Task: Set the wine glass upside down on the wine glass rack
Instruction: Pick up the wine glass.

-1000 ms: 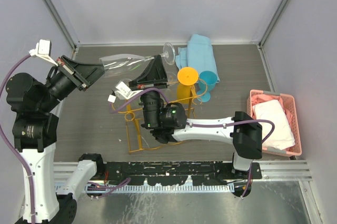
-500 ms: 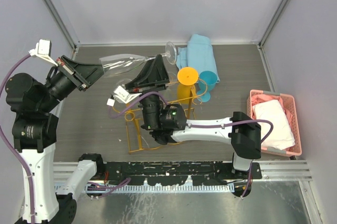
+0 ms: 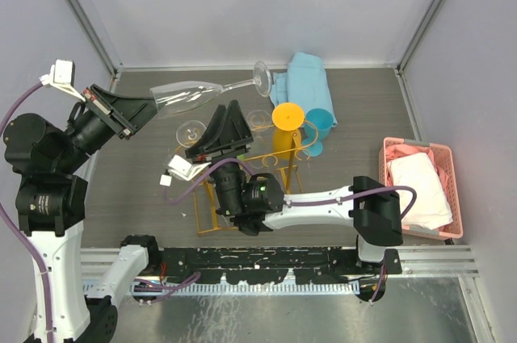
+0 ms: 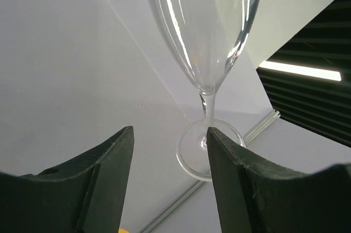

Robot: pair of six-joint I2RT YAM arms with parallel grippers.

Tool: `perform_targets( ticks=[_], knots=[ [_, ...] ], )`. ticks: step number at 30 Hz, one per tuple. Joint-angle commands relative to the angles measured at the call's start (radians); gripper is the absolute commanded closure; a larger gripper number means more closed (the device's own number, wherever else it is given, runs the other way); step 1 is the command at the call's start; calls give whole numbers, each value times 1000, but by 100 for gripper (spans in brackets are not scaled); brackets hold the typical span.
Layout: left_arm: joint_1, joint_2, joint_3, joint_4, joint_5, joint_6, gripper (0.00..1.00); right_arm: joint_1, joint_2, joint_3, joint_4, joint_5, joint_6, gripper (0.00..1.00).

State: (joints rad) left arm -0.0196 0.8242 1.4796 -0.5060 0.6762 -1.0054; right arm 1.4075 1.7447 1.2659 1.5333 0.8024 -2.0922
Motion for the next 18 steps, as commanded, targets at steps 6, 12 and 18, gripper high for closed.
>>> perform_targets(
  ticks=[6,12,18],
  knots=[
    [-2,-14,38,73,-29,3,100,138,-134,12,170,46,-56,39],
    [-2,-7,6,147,-68,-33,100,217,-260,-11,172,124,18,38],
    [-2,24,-61,273,-136,-99,100,217,-483,-88,168,150,183,37]
  ],
)
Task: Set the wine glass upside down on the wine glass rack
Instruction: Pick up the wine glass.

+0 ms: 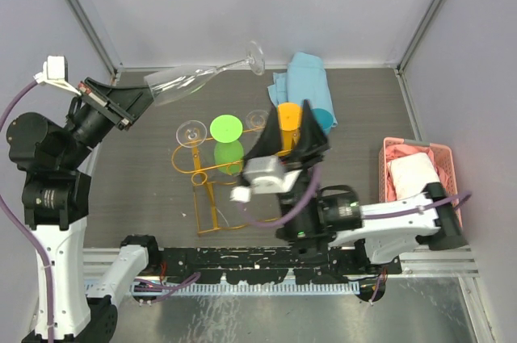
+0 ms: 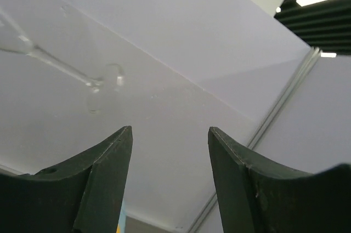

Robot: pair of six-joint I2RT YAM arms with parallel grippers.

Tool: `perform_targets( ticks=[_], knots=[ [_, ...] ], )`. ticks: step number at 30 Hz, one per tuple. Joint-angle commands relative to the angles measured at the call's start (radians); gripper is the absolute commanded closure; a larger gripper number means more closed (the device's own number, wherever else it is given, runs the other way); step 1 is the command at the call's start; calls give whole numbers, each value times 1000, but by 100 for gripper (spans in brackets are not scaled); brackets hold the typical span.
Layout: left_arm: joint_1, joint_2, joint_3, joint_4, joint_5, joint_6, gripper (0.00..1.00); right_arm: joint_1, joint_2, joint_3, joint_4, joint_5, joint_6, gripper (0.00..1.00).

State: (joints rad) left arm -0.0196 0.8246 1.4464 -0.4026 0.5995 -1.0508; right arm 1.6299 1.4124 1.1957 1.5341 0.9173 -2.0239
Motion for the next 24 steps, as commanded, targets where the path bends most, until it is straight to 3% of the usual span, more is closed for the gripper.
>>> perform_targets(
  ticks=[1,7,13,17,20,24],
  knots=[
    [-2,38,-30,184,-64,-61,100,-5,-178,-26,165,40,119,37],
    [-3,134,-31,301,-78,-126,100,-4,-290,8,91,121,205,36],
    [-2,276,41,389,-47,-209,100,-7,-479,106,-361,186,621,37],
    [-2,374,97,461,5,-274,100,-7,-505,167,-450,246,705,36],
    [-2,433,99,602,43,-361,100,-7,-532,187,-531,273,804,35],
    [-11,553,70,857,57,-567,100,-5,-638,175,-685,268,1053,34]
  ],
)
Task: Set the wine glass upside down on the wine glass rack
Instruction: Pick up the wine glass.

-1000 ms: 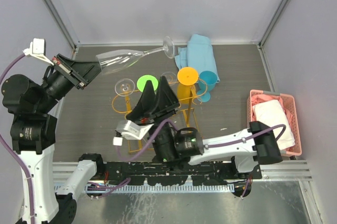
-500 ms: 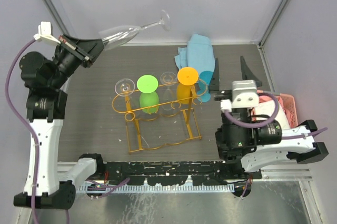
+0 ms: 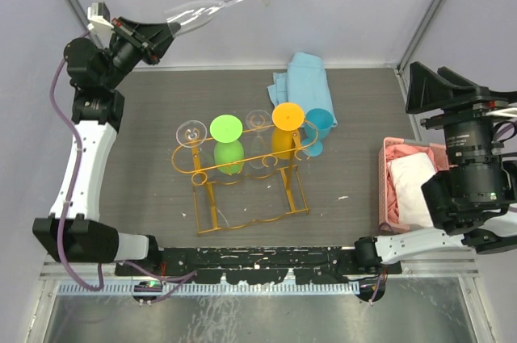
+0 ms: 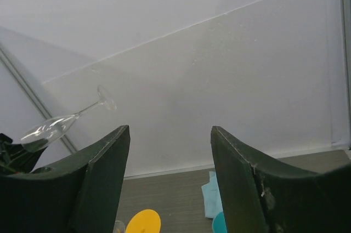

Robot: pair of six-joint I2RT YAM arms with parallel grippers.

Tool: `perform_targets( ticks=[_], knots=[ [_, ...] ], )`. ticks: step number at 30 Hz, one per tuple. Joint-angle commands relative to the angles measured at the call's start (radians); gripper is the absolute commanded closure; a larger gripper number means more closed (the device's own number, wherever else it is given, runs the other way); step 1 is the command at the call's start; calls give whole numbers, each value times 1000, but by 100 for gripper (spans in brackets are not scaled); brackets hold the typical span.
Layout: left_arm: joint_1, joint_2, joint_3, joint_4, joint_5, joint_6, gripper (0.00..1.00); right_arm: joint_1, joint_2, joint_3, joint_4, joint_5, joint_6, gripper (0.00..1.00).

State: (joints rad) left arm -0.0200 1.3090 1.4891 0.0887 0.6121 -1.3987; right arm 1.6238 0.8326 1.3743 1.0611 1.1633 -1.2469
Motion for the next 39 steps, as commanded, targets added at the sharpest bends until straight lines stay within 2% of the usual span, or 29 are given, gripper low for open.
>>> perform_targets(
  ticks=[1,3,5,10,18,24,29,39],
  knots=[
    [-16,97,26,428,46,-267,100,1,-86,-2,-269,18,345,34],
    [-27,150,40,521,52,-327,100,2,-124,12,-359,29,425,34],
    [-39,191,76,535,64,-331,100,6,-125,26,-373,71,426,34],
    [-72,258,159,495,72,-286,100,80,-86,130,-291,118,290,32],
    [-82,314,211,519,74,-293,100,319,-100,299,-228,67,141,31],
    [-81,331,229,517,87,-295,100,546,-129,404,-207,5,56,30],
    [-81,348,256,517,96,-295,100,699,-129,472,-81,-44,-126,30],
    [-81,384,289,530,115,-302,100,968,-145,621,64,-148,-408,29]
  ],
)
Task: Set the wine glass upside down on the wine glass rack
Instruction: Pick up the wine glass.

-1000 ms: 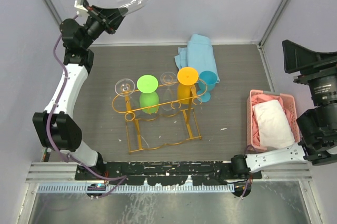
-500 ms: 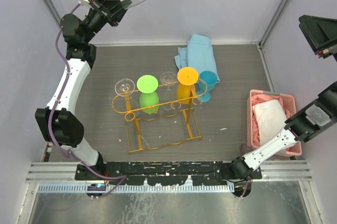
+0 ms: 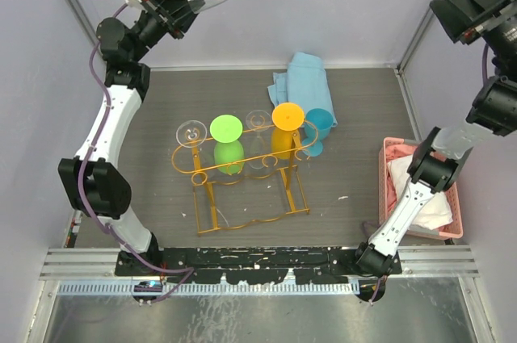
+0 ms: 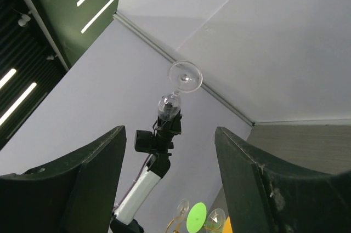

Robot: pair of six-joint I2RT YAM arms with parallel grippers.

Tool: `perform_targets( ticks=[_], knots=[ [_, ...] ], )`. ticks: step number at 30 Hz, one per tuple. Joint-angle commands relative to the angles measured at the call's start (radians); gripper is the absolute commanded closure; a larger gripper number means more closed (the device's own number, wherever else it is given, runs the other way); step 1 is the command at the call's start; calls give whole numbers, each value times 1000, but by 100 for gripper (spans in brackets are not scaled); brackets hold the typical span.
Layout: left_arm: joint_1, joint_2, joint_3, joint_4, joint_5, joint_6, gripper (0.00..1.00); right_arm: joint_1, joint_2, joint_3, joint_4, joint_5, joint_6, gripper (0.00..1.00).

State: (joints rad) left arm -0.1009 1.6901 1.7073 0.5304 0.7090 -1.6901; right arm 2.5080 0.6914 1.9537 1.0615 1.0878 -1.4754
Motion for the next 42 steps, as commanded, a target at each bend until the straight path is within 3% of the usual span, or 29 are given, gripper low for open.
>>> perform_targets(
  ticks=[1,10,14,24,28,34,39,42],
  knots=[
    [0,8,77,88,21,-10,100,112,-6,53,81,-82,-211,28],
    [0,50,111,141,39,-34,100,313,-7,174,148,-145,-391,28],
    [0,66,119,198,56,-52,100,368,-6,207,133,-146,-397,27],
    [-2,143,73,516,-17,-286,100,432,-29,200,49,-68,-280,27],
    [-5,151,72,532,-9,-293,100,456,-20,203,67,-39,-293,27],
    [-6,151,71,539,-4,-293,100,484,46,246,179,-53,-452,27],
    [-10,149,70,537,0,-292,100,473,21,93,103,-142,-393,27],
    [-10,142,66,525,8,-284,100,467,72,78,71,-203,-437,26]
  ],
)
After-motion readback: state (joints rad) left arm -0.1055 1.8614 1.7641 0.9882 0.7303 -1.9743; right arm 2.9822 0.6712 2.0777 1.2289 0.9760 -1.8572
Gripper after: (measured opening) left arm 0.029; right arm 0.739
